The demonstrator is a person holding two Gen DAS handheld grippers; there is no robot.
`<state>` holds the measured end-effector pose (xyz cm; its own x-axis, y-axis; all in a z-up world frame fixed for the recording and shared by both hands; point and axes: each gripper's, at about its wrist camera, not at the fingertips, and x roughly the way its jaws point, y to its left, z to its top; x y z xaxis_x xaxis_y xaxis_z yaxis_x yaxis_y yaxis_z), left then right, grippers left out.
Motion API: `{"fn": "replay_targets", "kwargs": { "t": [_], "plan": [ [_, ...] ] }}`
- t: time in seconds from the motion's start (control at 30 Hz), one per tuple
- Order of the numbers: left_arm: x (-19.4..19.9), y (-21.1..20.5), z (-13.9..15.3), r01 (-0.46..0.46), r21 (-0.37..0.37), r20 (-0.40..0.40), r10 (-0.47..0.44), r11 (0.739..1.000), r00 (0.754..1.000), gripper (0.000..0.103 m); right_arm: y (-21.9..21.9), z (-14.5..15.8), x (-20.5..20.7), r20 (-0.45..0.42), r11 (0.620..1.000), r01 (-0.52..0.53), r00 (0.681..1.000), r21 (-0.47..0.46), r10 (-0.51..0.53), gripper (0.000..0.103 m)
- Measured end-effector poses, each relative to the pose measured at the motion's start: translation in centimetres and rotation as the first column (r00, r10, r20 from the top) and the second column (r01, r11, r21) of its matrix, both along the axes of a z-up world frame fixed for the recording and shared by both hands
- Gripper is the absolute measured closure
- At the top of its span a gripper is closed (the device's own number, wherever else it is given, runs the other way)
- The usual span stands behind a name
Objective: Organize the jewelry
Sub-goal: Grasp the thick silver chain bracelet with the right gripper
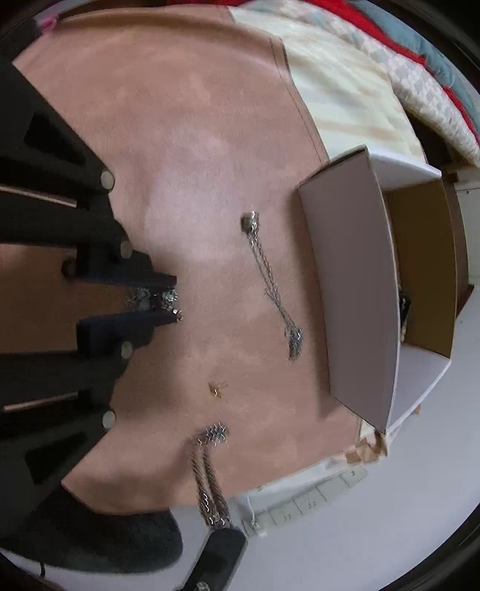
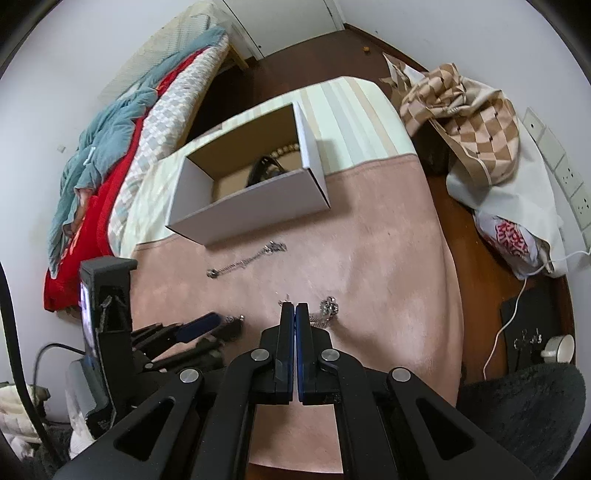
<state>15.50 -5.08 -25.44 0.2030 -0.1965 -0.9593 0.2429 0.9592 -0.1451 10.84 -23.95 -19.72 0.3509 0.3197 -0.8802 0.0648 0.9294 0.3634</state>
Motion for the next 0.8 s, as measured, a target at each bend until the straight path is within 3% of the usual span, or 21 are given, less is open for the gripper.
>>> {"fn": "replay_targets", "kwargs": {
  "t": [0.1, 0.27, 0.5, 0.67, 0.8],
  "plan": [
    [-0.2, 0.3, 0.6, -0.014, -0.023, 0.014, 0.014, 1.000, 1.000, 0.097, -0.2, 0.4, 0.0, 0.010, 1.000, 0.004, 1.000, 0.003, -0.004, 0.102],
    [-0.3, 2.0, 4.3, -0.066, -0.133, 0.035, 0.071, 0.989, 0.997, 0.097, -0.4, 2.5, 0.7, 0.044, 1.000, 0.001, 0.999, 0.027, -0.002, 0.103],
    [1.7, 3.4, 11.6, -0.066, -0.255, 0.132, 0.103, 0.965, 0.986, 0.097, 0.2, 8.7, 3.0, 0.164, 0.997, -0.041, 0.986, 0.061, 0.030, 0.103],
    [5.2, 3.3, 14.8, -0.058, -0.267, 0.208, 0.117, 0.962, 0.971, 0.097, 1.5, 12.5, 6.1, 0.248, 0.997, -0.081, 0.966, 0.004, 0.078, 0.103],
    [6.3, 3.8, 14.6, -0.073, -0.253, 0.227, 0.133, 0.965, 0.965, 0.097, 1.7, 9.6, 7.8, 0.130, 0.993, -0.114, 0.985, -0.016, 0.115, 0.103]
  ]
}}
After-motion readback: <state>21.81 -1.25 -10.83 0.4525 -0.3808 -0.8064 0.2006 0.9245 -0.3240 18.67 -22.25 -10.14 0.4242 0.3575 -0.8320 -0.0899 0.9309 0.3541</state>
